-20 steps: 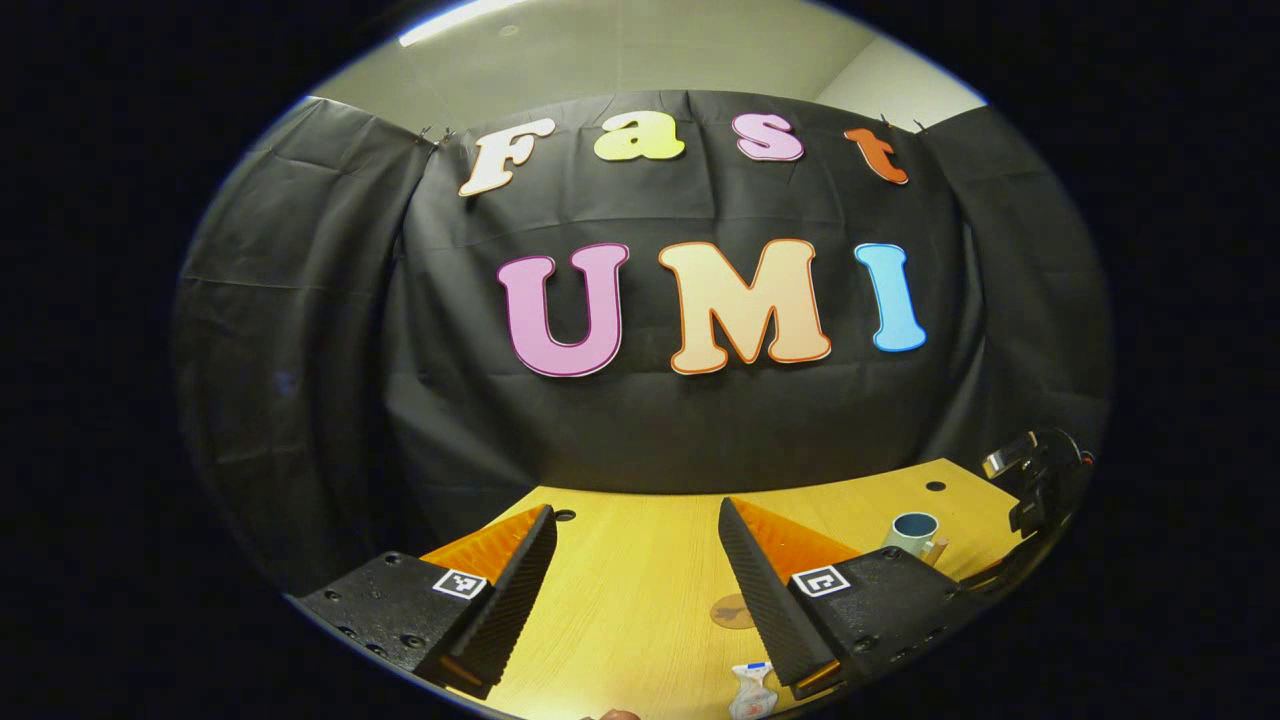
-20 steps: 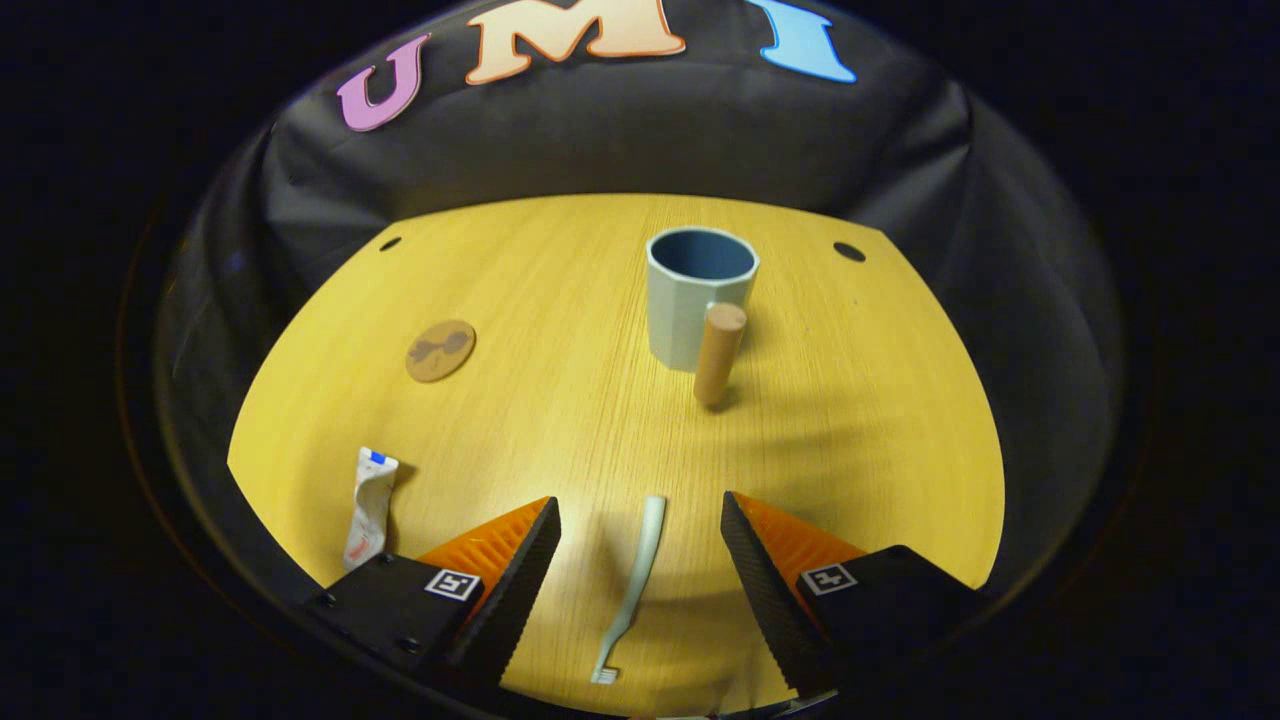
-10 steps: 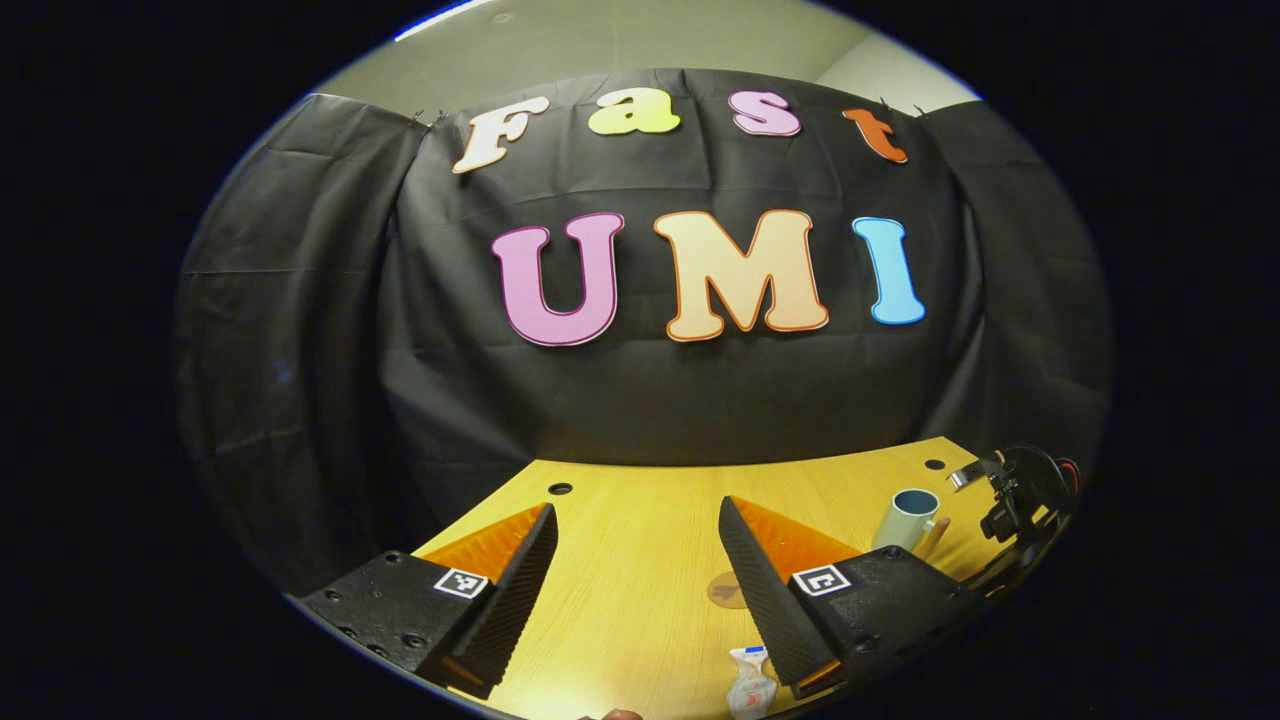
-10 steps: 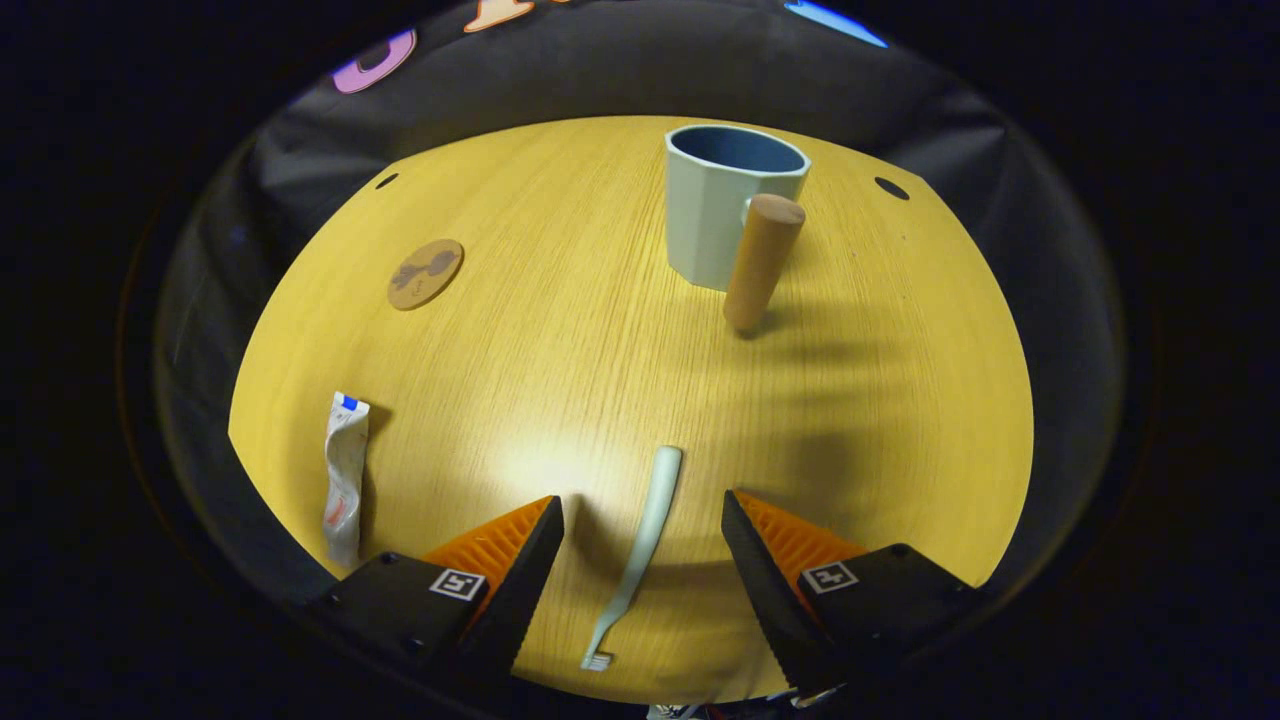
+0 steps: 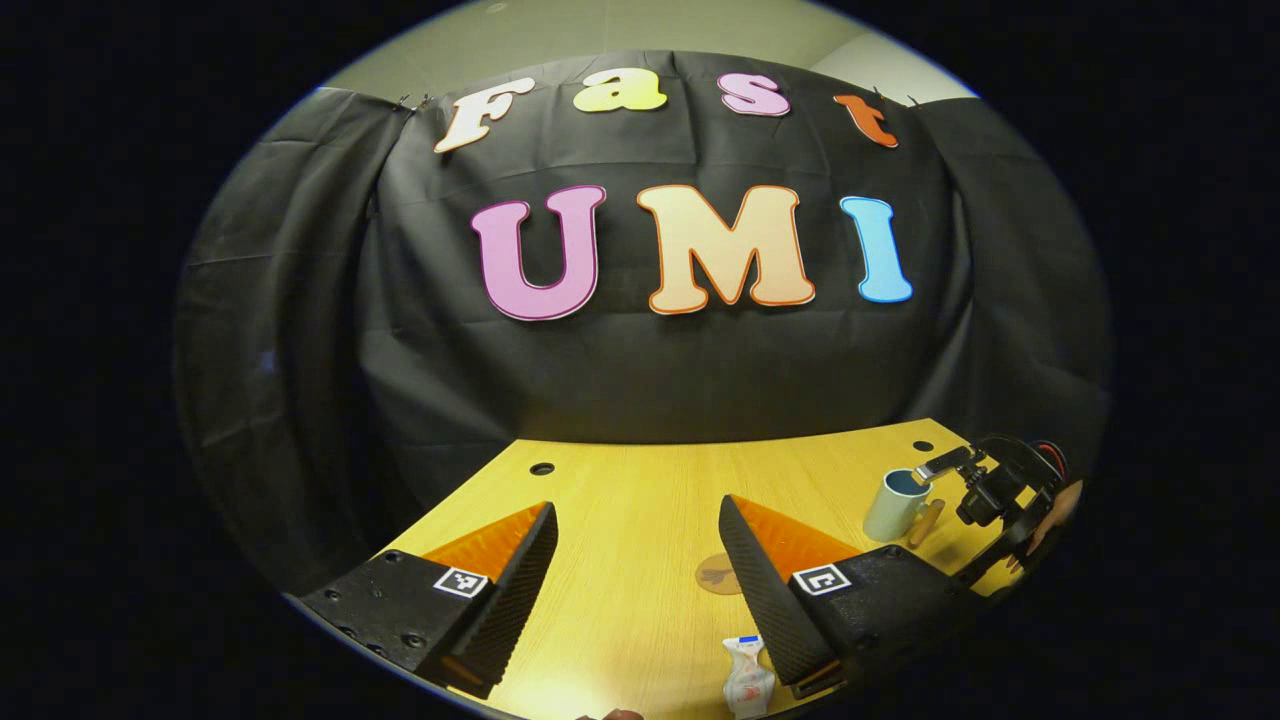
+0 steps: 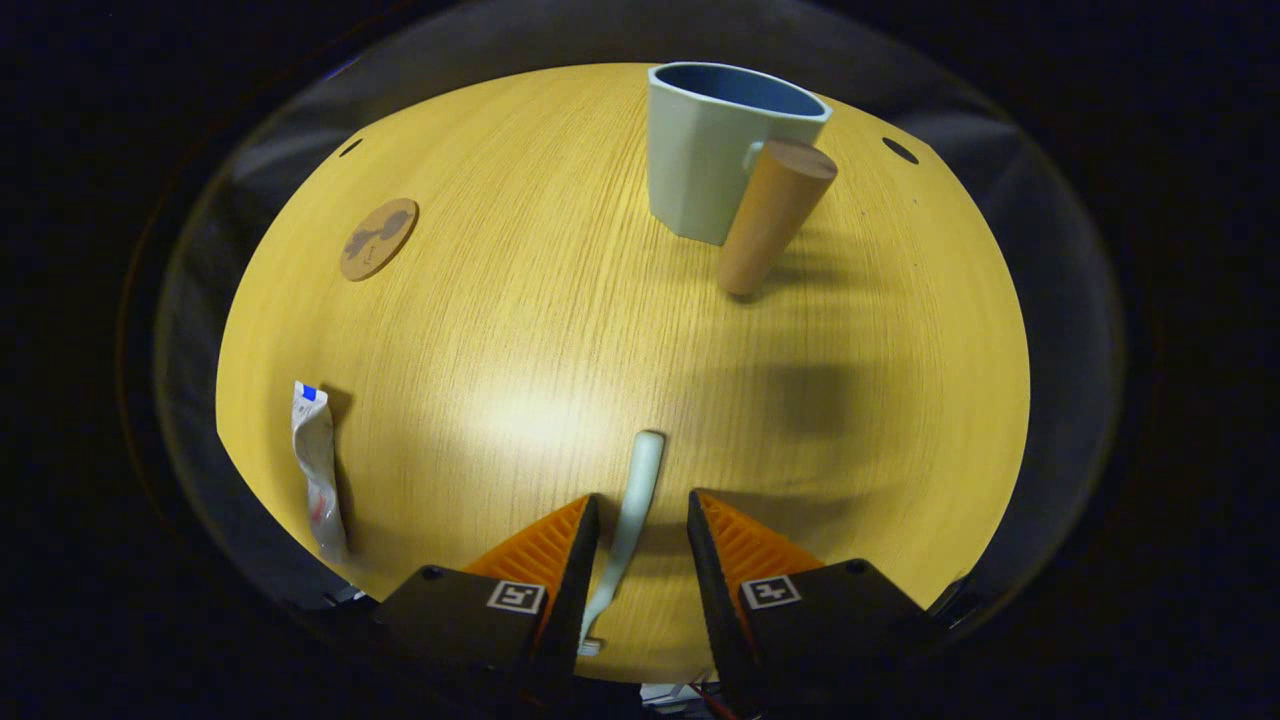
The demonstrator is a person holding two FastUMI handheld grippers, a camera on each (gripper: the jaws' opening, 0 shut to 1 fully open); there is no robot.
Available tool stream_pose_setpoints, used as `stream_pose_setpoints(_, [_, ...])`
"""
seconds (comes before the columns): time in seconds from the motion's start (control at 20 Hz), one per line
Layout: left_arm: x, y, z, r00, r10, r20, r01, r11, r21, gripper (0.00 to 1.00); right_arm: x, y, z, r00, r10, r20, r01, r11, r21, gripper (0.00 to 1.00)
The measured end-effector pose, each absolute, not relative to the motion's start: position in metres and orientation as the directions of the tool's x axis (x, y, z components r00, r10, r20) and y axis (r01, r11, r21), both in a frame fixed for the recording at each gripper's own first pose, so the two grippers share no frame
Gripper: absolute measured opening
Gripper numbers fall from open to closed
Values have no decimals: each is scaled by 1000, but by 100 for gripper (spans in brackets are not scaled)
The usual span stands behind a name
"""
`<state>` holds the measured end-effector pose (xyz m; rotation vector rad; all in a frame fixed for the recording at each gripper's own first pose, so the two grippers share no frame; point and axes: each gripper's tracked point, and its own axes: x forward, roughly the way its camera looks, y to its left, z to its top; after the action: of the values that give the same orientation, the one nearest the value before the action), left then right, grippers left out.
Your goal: Put the toothbrush and toothpaste on the desktop into the cup, then pick up the cup and place it on the coaster on the desktop.
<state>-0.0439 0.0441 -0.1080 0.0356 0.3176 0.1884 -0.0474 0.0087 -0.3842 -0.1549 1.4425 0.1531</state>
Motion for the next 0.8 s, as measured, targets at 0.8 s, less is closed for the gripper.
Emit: stream_pose_setpoints(0.8, [-66, -20, -228, 781, -69, -621, 22, 996, -84, 95, -45, 15, -382, 173, 80, -982, -227, 973, 39, 6])
